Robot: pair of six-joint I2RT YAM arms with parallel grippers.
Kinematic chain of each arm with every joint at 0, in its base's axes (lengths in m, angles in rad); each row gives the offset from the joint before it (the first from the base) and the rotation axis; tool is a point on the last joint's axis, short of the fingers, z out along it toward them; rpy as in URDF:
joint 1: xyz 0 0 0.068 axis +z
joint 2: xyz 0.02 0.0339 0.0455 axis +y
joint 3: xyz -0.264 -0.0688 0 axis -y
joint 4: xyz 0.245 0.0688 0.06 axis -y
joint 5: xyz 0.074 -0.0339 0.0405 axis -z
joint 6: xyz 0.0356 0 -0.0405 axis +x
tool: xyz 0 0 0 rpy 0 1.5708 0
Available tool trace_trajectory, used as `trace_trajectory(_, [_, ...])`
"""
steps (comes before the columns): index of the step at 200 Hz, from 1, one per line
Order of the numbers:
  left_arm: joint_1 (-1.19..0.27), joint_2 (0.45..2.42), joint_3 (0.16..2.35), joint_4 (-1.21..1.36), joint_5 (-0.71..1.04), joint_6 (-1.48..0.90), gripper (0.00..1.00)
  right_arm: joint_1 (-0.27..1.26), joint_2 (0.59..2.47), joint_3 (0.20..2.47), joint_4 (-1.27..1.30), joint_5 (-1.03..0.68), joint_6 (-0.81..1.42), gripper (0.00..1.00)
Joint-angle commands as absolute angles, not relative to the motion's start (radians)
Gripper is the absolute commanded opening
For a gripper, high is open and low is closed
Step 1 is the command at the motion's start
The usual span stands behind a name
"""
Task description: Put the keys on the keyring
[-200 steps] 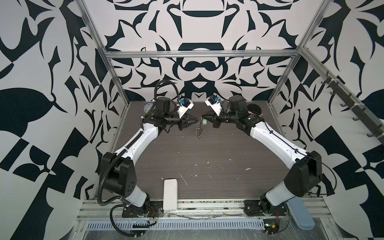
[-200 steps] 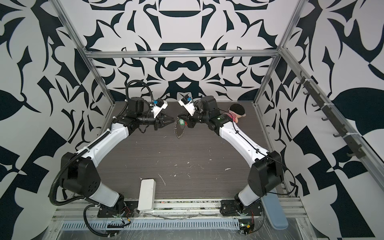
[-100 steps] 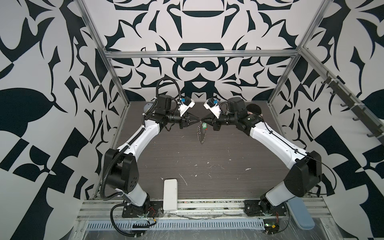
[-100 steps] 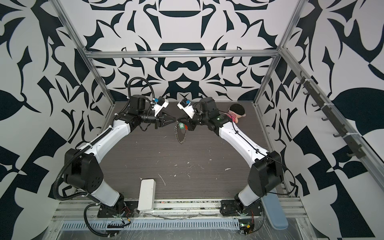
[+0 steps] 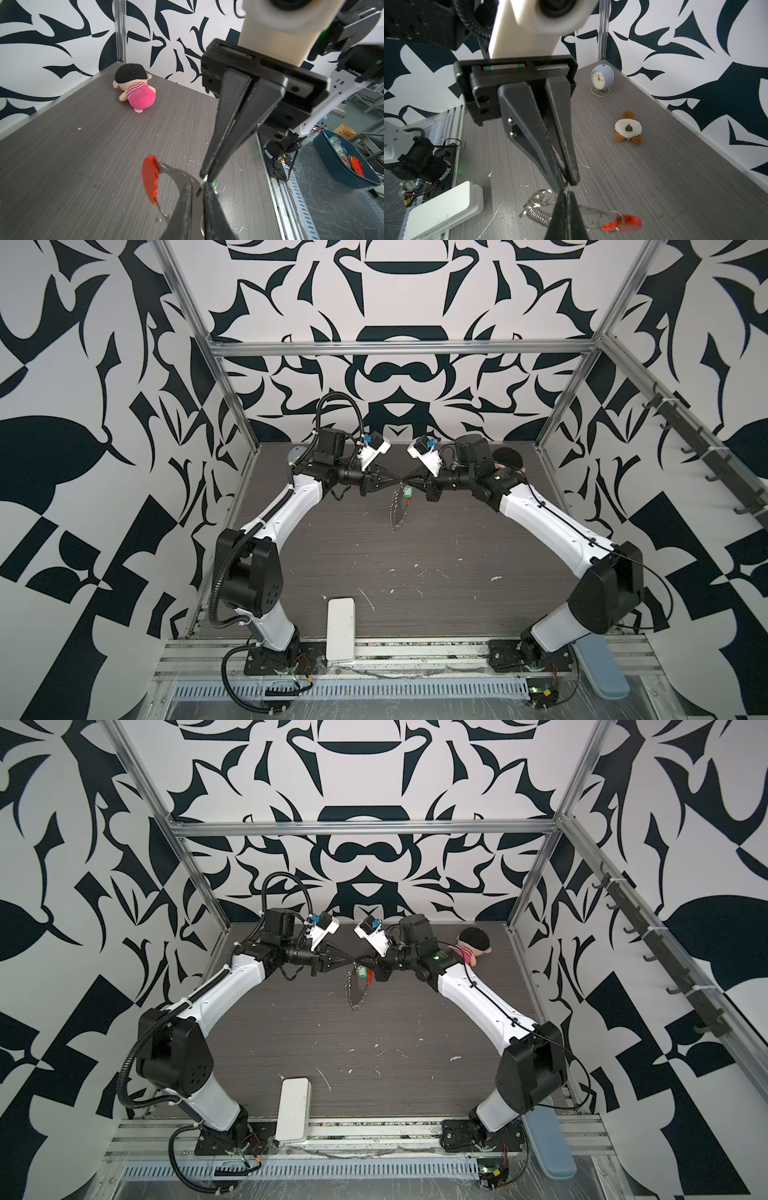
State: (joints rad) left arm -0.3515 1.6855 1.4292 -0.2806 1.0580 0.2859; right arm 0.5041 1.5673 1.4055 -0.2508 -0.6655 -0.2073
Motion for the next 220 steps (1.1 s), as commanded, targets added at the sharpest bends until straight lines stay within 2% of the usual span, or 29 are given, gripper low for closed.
trace_trajectory(1, [-0.347, 1.704, 1.465, -0.310, 1.080, 0.291, 0.14, 0.522, 1.529, 1.443, -0.190, -0.725, -0.187, 0.00])
trace_trajectory(29, [-0.352, 1.706, 1.470, -0.313, 1.099, 0.290, 0.00, 0.523, 1.542, 1.454, -0.184, -0.731, -0.175, 0.00])
trace_trajectory(82, [-0.355, 1.682, 1.443, -0.289, 1.090, 0.287, 0.00, 0.526, 1.551, 1.462, -0.153, -0.729, -0.141, 0.00])
trace_trajectory(162, [-0.355, 1.631, 1.219, 0.379, 0.963, -0.252, 0.00, 0.522, 1.496, 1.379, -0.021, -0.667, -0.045, 0.00])
trace_trajectory(189, [-0.355, 1.635, 1.206, 0.399, 0.976, -0.278, 0.00, 0.520, 1.483, 1.365, -0.019, -0.674, -0.044, 0.00])
trace_trajectory(195, [-0.354, 1.634, 1.214, 0.369, 0.981, -0.264, 0.12, 0.519, 1.481, 1.365, -0.024, -0.681, -0.047, 0.00])
trace_trajectory(199, [-0.354, 1.634, 1.218, 0.350, 0.987, -0.251, 0.15, 0.520, 1.481, 1.364, -0.027, -0.684, -0.050, 0.00])
trace_trajectory(213, [-0.354, 1.631, 1.225, 0.316, 1.006, -0.226, 0.16, 0.520, 1.476, 1.359, -0.027, -0.691, -0.053, 0.00])
trace_trajectory(220, [-0.353, 1.631, 1.224, 0.315, 1.005, -0.223, 0.14, 0.519, 1.474, 1.355, -0.023, -0.695, -0.052, 0.00])
